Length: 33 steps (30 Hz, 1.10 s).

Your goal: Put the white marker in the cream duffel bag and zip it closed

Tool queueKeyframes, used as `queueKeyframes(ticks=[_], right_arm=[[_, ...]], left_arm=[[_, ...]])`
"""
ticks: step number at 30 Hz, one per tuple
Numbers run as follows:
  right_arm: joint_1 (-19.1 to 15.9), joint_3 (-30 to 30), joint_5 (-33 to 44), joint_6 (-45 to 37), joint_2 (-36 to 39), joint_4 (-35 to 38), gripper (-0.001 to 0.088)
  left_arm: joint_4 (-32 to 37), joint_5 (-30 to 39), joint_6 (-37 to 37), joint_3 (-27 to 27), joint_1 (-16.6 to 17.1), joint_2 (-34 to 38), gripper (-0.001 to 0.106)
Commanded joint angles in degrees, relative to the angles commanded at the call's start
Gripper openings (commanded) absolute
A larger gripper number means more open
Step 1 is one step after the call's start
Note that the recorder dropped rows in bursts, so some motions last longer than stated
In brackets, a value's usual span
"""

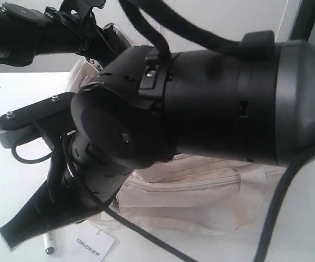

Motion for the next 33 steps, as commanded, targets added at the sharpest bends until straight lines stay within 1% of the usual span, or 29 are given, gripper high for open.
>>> queueKeyframes(ticks=[5, 8, 10, 17, 21, 28, 33], right_arm=[[2.8, 0.0, -0.4, 4.1, 3.1, -1.6, 0.0000], [3.9, 0.0, -2.4, 6.7, 5.8, -2.5, 0.0000], [3.9, 0.0, -5.5, 7.9, 6.9, -2.5, 0.0000], [3.9, -0.6, -11.8, 13.1, 11.6, -2.5, 0.0000], [3.9, -1.1, -13.9, 15.1, 13.9, -2.5, 0.0000], [3.9, -6.1, -14.2, 15.1, 18.0, -2.8, 0.0000], [3.9, -10.5, -11.5, 15.4, 21.5, -4.5, 0.0000]], left_arm=[[0.0, 0.0, 0.0, 0.0, 0.0, 0.0, 0.000], [0.0, 0.0, 0.0, 0.0, 0.0, 0.0, 0.000], [0.0, 0.0, 0.0, 0.0, 0.0, 0.0, 0.000], [0.0, 0.0, 0.0, 0.0, 0.0, 0.0, 0.000], [0.0, 0.0, 0.0, 0.0, 0.0, 0.0, 0.000], [0.0, 0.0, 0.0, 0.0, 0.0, 0.0, 0.000], [0.0, 0.0, 0.0, 0.0, 0.0, 0.0, 0.000]])
